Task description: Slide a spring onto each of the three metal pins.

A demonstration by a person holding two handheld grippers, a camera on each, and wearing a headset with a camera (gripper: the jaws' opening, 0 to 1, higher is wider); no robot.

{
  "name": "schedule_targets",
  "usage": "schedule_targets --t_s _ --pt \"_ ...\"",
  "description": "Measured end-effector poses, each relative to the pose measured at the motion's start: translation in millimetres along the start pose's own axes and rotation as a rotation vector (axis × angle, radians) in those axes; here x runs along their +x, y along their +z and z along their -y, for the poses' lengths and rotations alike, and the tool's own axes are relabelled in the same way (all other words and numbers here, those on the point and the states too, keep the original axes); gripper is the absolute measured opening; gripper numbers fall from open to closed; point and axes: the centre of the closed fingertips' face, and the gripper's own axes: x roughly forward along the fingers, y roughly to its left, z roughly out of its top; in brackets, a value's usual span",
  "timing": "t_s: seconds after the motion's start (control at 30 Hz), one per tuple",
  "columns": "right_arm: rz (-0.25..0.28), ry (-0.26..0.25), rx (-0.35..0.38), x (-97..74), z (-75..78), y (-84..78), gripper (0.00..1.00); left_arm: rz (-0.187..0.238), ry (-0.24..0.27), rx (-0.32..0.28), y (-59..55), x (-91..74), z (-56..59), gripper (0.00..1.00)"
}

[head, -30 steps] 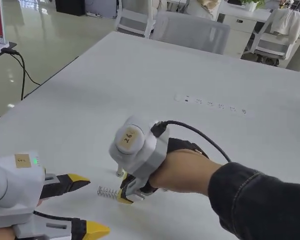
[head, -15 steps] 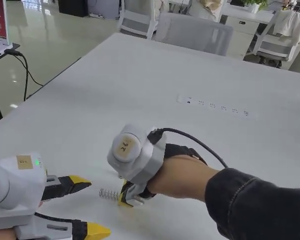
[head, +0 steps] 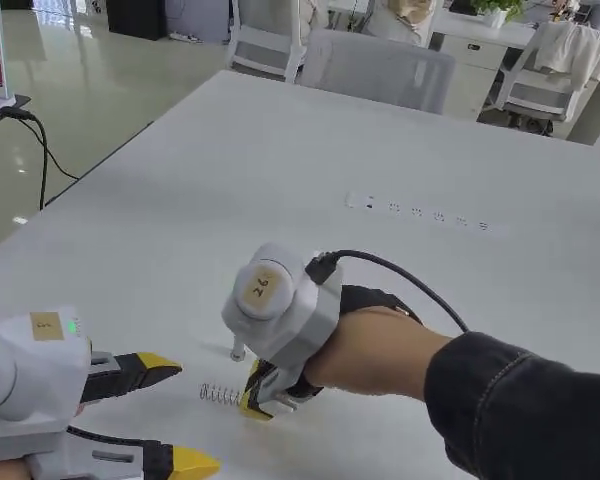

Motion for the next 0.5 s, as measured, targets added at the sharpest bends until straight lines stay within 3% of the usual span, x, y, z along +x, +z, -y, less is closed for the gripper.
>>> schedule_targets --t_s 0.5 --pt "-0.039 0.049 -0.072 -25.9 -26.7 -16.3 0.08 -0.015 -0.086 0.075 6.9 11.7 21.4 0.47"
